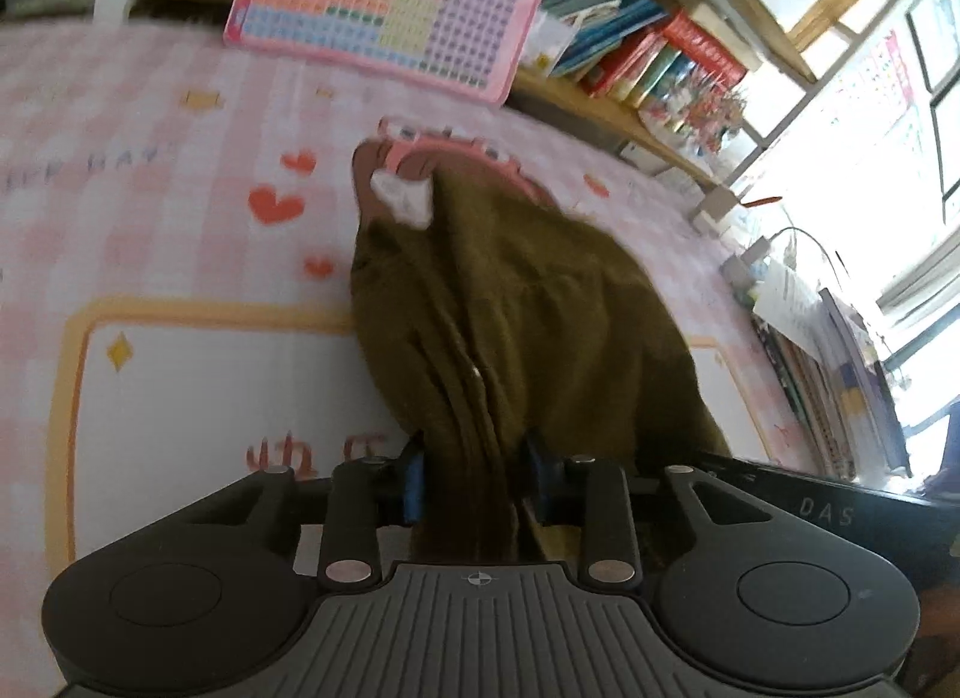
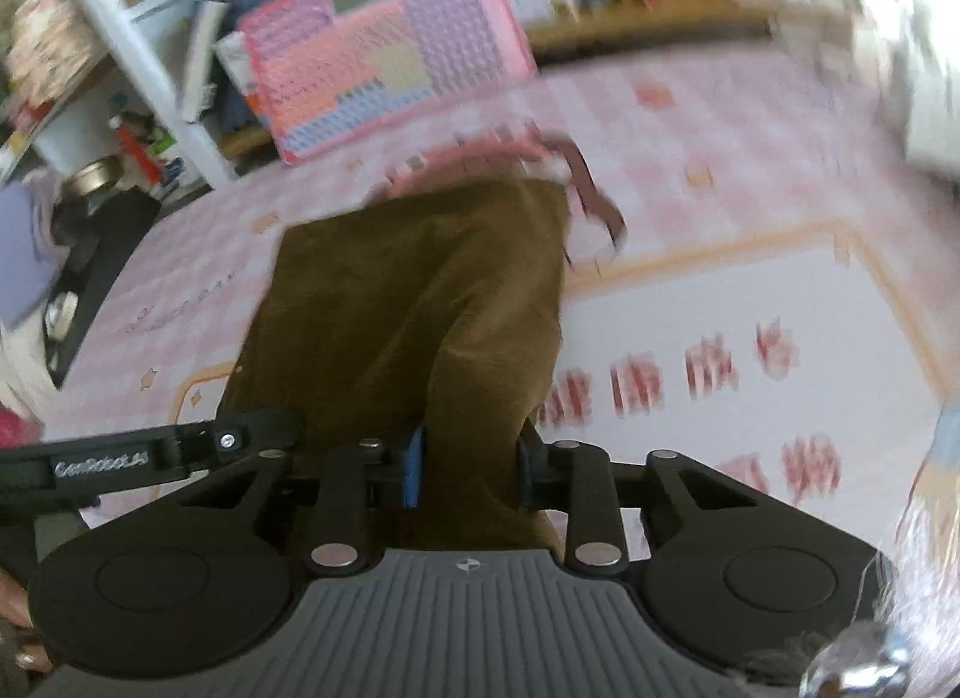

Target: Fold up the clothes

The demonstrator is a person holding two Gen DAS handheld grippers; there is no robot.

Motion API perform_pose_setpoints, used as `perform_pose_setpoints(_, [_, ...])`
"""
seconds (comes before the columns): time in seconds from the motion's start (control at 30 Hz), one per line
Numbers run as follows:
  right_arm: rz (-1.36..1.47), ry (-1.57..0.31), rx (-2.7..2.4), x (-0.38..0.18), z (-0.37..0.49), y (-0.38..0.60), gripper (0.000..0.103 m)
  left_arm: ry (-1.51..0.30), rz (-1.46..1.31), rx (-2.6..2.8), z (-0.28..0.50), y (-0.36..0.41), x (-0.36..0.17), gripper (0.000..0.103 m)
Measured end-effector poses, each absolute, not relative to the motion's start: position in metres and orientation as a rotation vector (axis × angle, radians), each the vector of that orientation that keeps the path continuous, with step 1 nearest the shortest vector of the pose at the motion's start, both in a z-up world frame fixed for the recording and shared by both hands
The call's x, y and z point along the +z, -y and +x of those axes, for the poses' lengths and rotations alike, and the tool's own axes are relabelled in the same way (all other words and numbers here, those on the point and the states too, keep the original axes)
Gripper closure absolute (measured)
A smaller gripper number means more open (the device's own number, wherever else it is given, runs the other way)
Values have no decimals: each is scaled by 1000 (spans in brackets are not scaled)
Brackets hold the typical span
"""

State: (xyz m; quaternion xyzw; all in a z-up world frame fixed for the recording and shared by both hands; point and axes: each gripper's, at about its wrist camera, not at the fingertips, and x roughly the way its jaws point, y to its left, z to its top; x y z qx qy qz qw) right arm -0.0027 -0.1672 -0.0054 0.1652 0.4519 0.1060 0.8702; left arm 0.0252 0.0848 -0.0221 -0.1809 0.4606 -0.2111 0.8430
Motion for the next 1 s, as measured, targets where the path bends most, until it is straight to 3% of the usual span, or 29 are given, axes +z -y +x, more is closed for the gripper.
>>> perform_pose_setpoints(0.07, [432, -975, 199, -12, -2, 178, 55, -1002, -418, -450, 30, -89, -28, 61])
perform_pose_setpoints(0.13, [519, -1008, 180, -18, 5, 187, 47, -1031, -455, -455, 34, -92, -34, 53])
perform_pose_setpoints(0.27, [607, -1052, 196, -29, 19, 191, 43, -1054, -537, -470, 42, -99, -45, 52])
perform_pose_setpoints(0.3, [614, -1052, 203, -31, 21, 190, 43, -1055, -543, -471, 42, -97, -46, 54])
perform_pose_setpoints(0.53, [422, -965, 261, -18, 12, 165, 76, -1013, -462, -439, 33, -84, -33, 74])
perform_pose_setpoints(1.0, [262, -762, 285, 31, -37, 145, 78, -832, -340, -476, -8, -79, 15, 74])
